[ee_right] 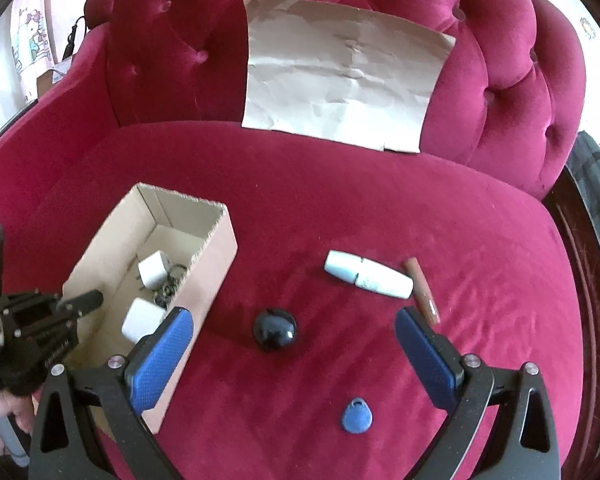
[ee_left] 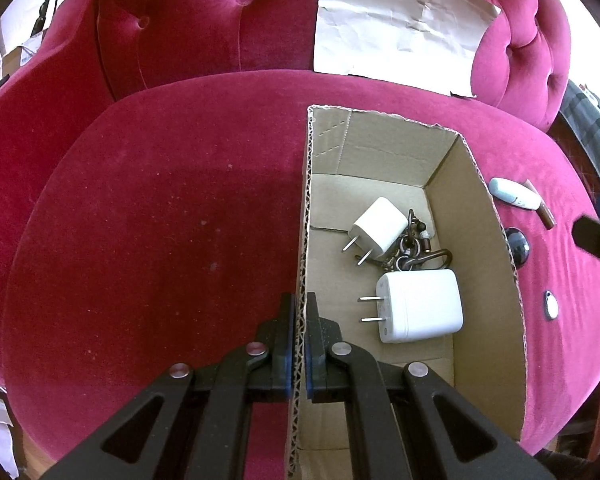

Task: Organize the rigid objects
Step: 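Move the right tool back to the blue key fob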

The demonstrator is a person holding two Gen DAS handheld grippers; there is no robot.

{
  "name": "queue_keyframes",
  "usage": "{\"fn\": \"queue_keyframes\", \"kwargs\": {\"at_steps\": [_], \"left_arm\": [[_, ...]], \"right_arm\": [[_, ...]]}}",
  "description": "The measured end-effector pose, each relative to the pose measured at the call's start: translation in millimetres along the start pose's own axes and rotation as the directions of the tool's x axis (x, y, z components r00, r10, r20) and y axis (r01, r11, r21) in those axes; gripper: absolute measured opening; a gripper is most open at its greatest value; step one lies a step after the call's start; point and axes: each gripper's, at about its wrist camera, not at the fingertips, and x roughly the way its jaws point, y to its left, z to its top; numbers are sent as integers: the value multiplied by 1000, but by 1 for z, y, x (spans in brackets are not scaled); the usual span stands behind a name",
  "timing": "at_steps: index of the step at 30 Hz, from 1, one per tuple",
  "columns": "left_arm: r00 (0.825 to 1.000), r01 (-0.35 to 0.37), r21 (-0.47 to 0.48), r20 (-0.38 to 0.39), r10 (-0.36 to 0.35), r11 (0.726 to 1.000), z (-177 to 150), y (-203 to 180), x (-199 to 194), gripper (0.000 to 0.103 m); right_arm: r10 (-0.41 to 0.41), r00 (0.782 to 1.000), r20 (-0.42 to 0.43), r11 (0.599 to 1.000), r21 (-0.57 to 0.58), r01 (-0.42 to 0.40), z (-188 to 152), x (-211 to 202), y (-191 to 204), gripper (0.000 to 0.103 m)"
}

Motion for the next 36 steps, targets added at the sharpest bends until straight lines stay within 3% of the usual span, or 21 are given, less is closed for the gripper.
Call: {"fn": "queue_keyframes", "kwargs": {"at_steps": [25, 36], "left_arm": [[1000, -12, -2, 3, 12, 1000, -1, -3, 0, 3], [1000, -13, -5, 3, 13, 1000, -1, -2, 1, 3]], "right_arm": [[-55, 981, -187, 997, 35, 63, -77, 38, -52, 103], [-36, 976, -216, 997, 61, 50, -83, 49, -66, 102]]}}
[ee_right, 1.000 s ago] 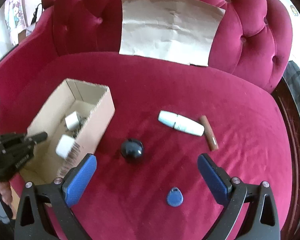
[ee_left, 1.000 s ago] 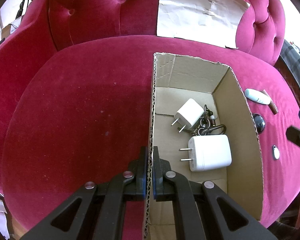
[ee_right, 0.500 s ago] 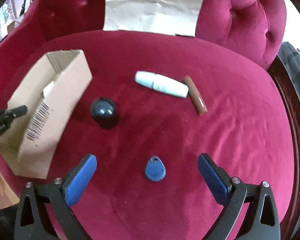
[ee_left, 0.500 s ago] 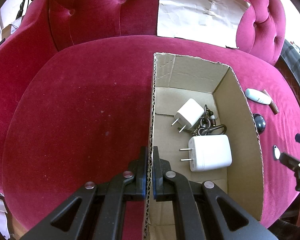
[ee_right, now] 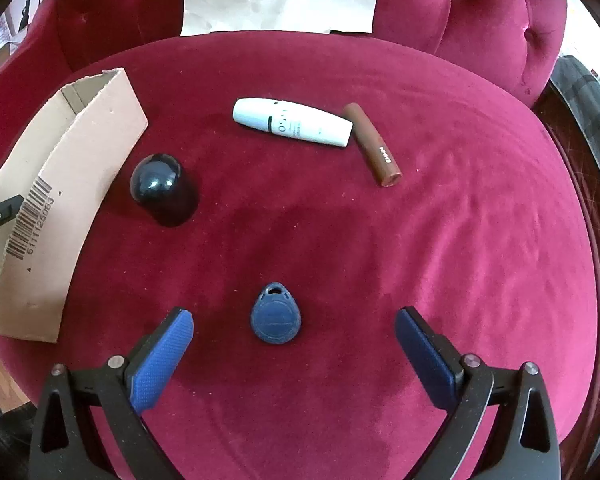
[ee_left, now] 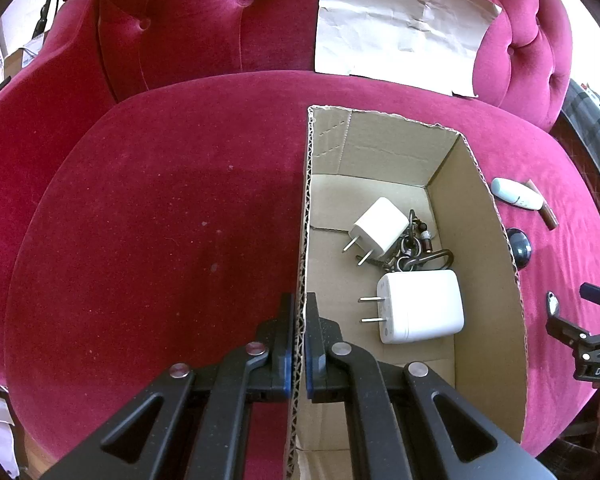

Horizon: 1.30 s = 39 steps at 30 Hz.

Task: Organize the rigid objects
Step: 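Move the right tool back to the blue key fob, then close the right tool on the blue key fob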

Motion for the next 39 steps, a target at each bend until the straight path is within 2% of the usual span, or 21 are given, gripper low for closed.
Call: {"fn": "queue_keyframes", "kwargs": {"at_steps": [3, 6, 10, 11, 12, 13, 14, 30, 39], "left_arm": [[1000, 0, 1, 0, 0, 1000, 0, 0, 0, 3], [1000, -1, 0, 0, 1, 1000, 0, 0, 0, 3], [1000, -1, 1, 0, 1, 1000, 0, 0, 0, 3], [1000, -1, 1, 0, 1, 1000, 0, 0, 0, 3], [1000, -1, 0, 0, 1, 1000, 0, 0, 0, 3], [1000, -1, -1, 0, 1, 1000, 0, 0, 0, 3], [1000, -1, -1, 0, 1, 1000, 0, 0, 0, 3], [1000, 6, -8, -1, -6, 1000, 0, 1, -1, 3], [1000, 4, -5, 1, -4, 1000, 0, 1, -1, 3]], "right_arm": [[2, 1000, -2, 1000, -3, -2, 2, 4, 0, 102], [8, 1000, -5, 1000, -3, -8, 1, 6, 1, 92], [7, 1000, -17, 1000, -5, -7, 2, 10, 6, 69], [12, 1000, -23, 1000, -2, -12, 2, 12, 7, 56], [23, 999, -28, 1000, 0, -23, 2, 12, 7, 51], [31, 999, -27, 1000, 4, -31, 2, 12, 8, 42], [36, 999, -24, 999, 5, -35, 3, 11, 9, 28], [33, 999, 2, 999, 2, -33, 6, -9, 20, 28], [33, 998, 52, 999, 2, -33, 20, -32, 28, 28]]}}
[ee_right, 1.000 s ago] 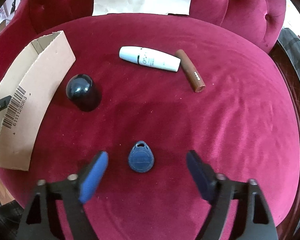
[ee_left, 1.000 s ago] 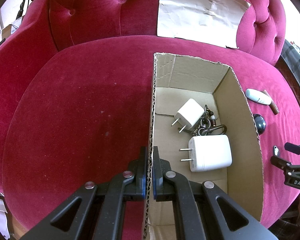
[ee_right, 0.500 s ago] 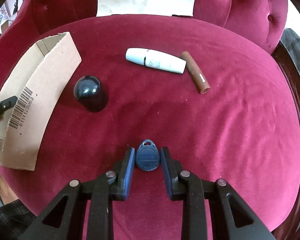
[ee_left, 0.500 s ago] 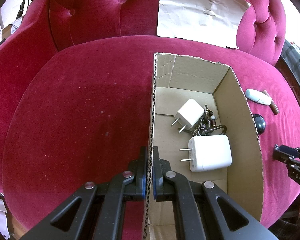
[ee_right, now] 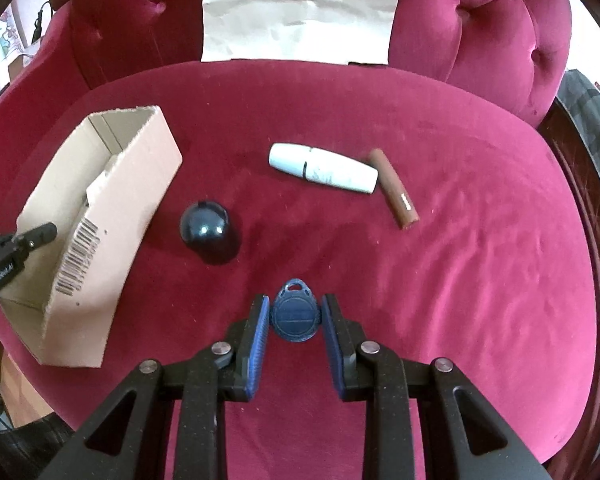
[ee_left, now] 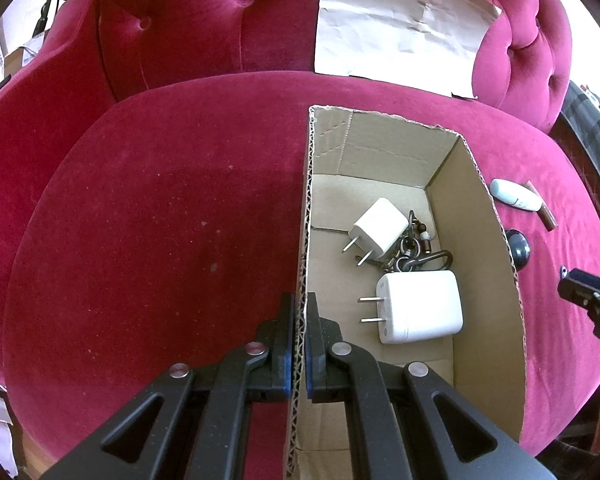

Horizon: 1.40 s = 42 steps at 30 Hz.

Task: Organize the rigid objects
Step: 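Close the right tool on the blue key fob, then carry the blue key fob with the right tool over the box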

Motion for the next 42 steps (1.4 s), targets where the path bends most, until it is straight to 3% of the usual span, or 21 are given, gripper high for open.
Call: {"fn": "queue_keyframes", "kwargs": {"at_steps": [28, 42], "left_arm": [[1000, -1, 2, 2, 1, 1000, 1, -1, 0, 3], [1000, 1, -1, 2, -1, 1000, 1, -1, -1, 3]], "right_arm": [[90, 980, 179, 996, -32, -85, 51, -58, 53, 28], [151, 964, 218, 988, -65, -140, 64, -67, 88, 28]]}}
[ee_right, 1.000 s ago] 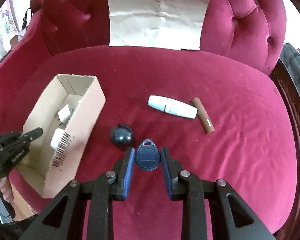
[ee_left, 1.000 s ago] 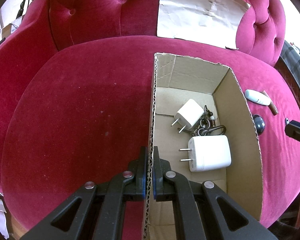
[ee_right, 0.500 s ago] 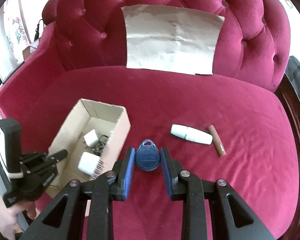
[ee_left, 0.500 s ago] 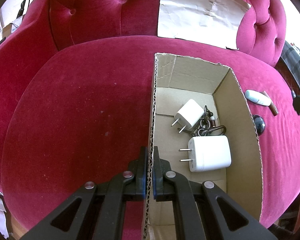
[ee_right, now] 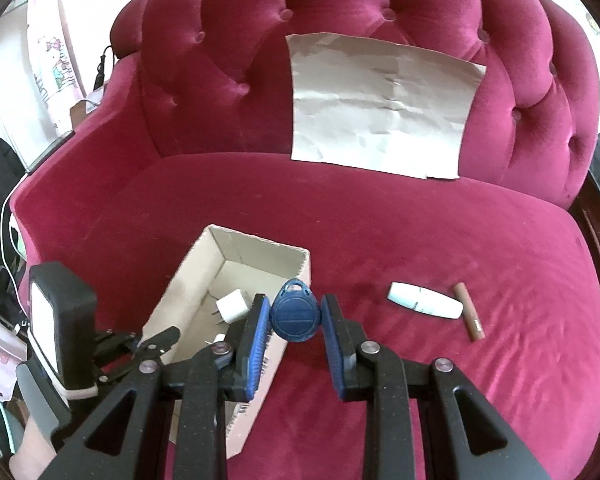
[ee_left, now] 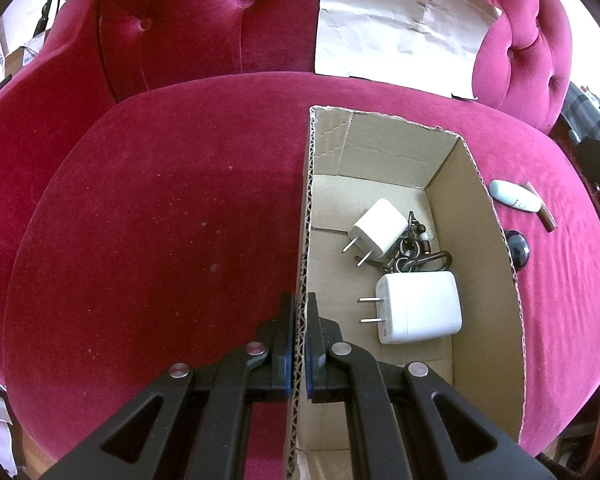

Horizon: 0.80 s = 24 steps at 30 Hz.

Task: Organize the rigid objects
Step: 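Carry the blue key fob with the right tool over the box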

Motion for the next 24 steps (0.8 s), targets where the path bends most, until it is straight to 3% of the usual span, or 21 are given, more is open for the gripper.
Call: {"fn": "queue_keyframes", "kwargs": {"at_steps": [24], "left_arm": [[1000, 0, 0, 1, 0, 1000, -1, 0, 1, 4]], "right_arm": [[108, 992, -63, 992, -52, -111, -3, 46, 41, 28]]}}
